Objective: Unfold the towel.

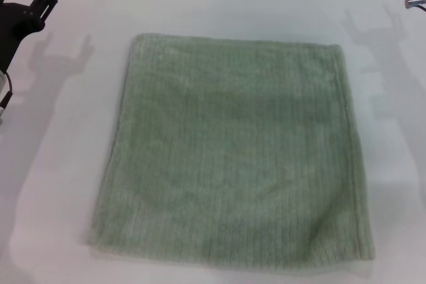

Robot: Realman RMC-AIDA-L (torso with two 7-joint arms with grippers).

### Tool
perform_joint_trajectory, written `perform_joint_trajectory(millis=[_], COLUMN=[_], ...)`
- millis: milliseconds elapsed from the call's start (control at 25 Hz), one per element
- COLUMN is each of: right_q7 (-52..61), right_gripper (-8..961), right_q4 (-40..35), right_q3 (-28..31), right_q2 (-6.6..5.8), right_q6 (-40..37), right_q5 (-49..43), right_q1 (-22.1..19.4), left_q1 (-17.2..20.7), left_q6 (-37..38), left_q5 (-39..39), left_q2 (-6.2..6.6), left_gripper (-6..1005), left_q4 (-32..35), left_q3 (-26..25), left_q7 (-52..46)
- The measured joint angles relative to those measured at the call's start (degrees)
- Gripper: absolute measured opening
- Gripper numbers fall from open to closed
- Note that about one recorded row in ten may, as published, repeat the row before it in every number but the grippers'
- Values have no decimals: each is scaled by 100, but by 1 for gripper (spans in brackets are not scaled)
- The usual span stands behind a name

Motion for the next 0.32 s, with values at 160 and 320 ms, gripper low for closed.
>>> perform_joint_trajectory(millis=[160, 320], right_q7=[27, 28], right_gripper=[816, 816], right_q4=[-2, 5], right_q3=[-16, -49], right_q2=[-1, -1], right_q6=[-2, -6], right_q5=[3, -5], right_q1=[-5, -2], left_q1=[-43, -22], left_q6=[2, 40], left_q5=[0, 0], left_q2=[0, 0], left_gripper=[754, 744], left_q4=[-9, -11], left_q3=[-37, -41], left_q7=[2, -3])
